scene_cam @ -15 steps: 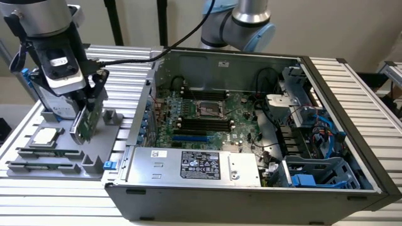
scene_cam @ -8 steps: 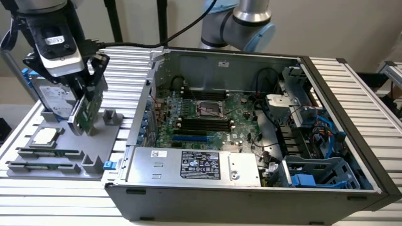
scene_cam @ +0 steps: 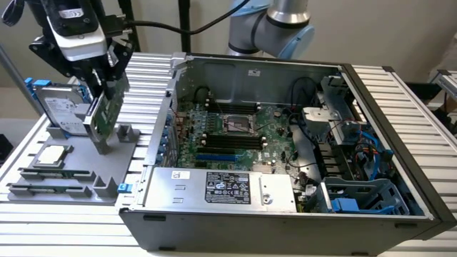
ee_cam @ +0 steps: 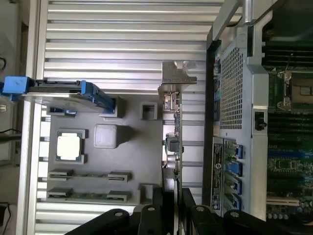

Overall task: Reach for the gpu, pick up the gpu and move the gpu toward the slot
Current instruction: 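Pick up the gpu and move the gpu toward the slot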

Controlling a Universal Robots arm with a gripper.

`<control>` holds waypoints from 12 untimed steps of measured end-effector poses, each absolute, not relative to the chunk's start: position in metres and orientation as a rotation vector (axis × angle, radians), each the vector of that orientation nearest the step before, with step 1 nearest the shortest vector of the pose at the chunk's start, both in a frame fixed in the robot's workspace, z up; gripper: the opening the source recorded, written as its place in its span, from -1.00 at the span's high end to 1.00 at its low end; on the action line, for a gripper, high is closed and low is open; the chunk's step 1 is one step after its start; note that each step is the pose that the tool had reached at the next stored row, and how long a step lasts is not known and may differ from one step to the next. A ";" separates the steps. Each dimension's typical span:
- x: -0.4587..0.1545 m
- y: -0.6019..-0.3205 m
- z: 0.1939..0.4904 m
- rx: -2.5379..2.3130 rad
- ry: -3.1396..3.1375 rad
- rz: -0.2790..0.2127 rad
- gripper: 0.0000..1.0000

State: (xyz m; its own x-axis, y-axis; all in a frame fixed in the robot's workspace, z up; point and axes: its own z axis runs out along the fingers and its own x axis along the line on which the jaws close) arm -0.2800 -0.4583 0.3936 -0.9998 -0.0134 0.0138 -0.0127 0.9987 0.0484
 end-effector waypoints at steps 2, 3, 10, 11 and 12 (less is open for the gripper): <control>-0.272 -0.459 0.403 0.021 -3.125 -0.078 0.47; -0.268 -0.460 0.407 0.021 -3.123 -0.079 0.47; -0.237 -0.461 0.430 0.020 -3.112 -0.096 0.47; -0.232 -0.461 0.432 0.020 -3.111 -0.100 0.47; -0.228 -0.461 0.434 0.020 -3.110 -0.104 0.47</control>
